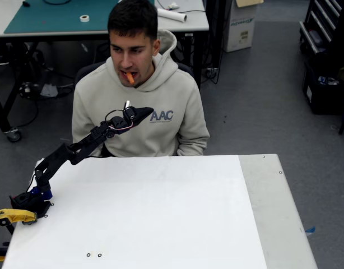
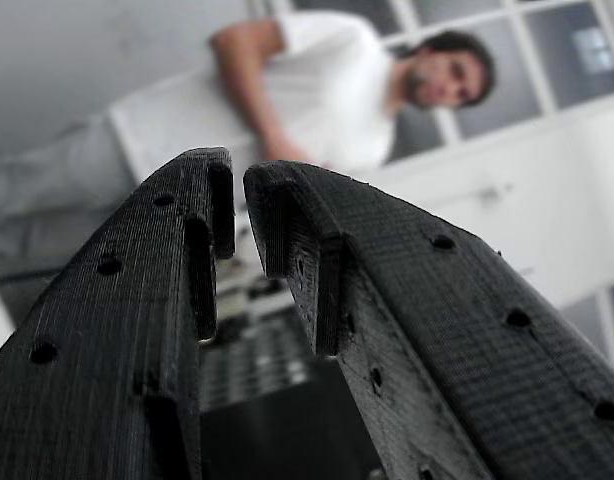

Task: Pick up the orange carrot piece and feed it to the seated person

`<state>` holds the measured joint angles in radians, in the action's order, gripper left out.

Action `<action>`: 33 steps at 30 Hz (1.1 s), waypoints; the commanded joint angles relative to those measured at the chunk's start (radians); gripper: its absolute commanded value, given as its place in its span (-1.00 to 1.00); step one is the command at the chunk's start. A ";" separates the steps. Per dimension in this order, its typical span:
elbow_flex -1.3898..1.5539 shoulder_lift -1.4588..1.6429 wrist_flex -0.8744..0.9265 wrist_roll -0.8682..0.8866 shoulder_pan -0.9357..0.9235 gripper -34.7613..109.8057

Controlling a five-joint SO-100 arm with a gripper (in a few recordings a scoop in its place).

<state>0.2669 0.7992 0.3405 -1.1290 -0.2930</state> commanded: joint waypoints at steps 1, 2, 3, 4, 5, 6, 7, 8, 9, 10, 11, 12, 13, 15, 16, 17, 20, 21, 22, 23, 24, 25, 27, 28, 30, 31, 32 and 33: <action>0.242 0.311 -0.009 0.046 -0.017 -0.55; 0.307 0.356 -0.009 0.071 -0.017 -0.55; 0.374 0.403 -0.008 0.103 -0.017 -0.55; 0.437 0.449 -0.005 0.135 -0.017 -0.55; 0.502 0.494 -0.005 0.172 -0.015 -0.55; 0.566 0.540 -0.005 0.212 -0.014 -0.55; 0.632 0.584 -0.005 0.253 -0.014 -0.55; 0.695 0.630 -0.005 0.298 -0.012 -0.55; 0.762 0.675 -0.005 0.342 -0.012 -0.55; 0.830 0.719 -0.005 0.387 -0.012 -0.55; 0.897 0.762 -0.005 0.431 -0.012 -0.55; 0.963 0.805 -0.005 0.474 -0.011 -0.55; 1.028 0.850 -0.005 0.517 -0.009 -0.55; 1.160 0.936 -0.005 0.598 -0.006 -0.55; 1.224 0.977 -0.005 0.637 -0.005 -0.55; 1.290 1.019 -0.005 0.672 -0.003 -0.55; 1.482 1.135 -0.014 0.764 0.000 -0.55; 1.543 1.172 -0.017 0.788 0.000 -0.55; 1.603 1.209 -0.017 0.813 0.000 -0.55; 1.660 1.244 -0.017 0.834 0.000 -0.55; 1.715 1.281 -0.017 0.853 0.002 -0.55; 1.767 1.319 -0.017 0.870 0.011 -0.55; 1.864 1.394 -0.017 0.897 0.040 -0.55; 1.908 1.434 -0.017 0.908 0.057 -0.55; 1.994 1.516 -0.017 0.930 0.092 -0.55; 2.034 1.557 -0.017 0.940 0.110 -0.55; 2.075 1.601 -0.012 0.956 0.130 -0.55; 2.120 1.649 -0.006 0.974 0.150 -0.55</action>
<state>2.3025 2.2519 0.3390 -0.1749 -0.1703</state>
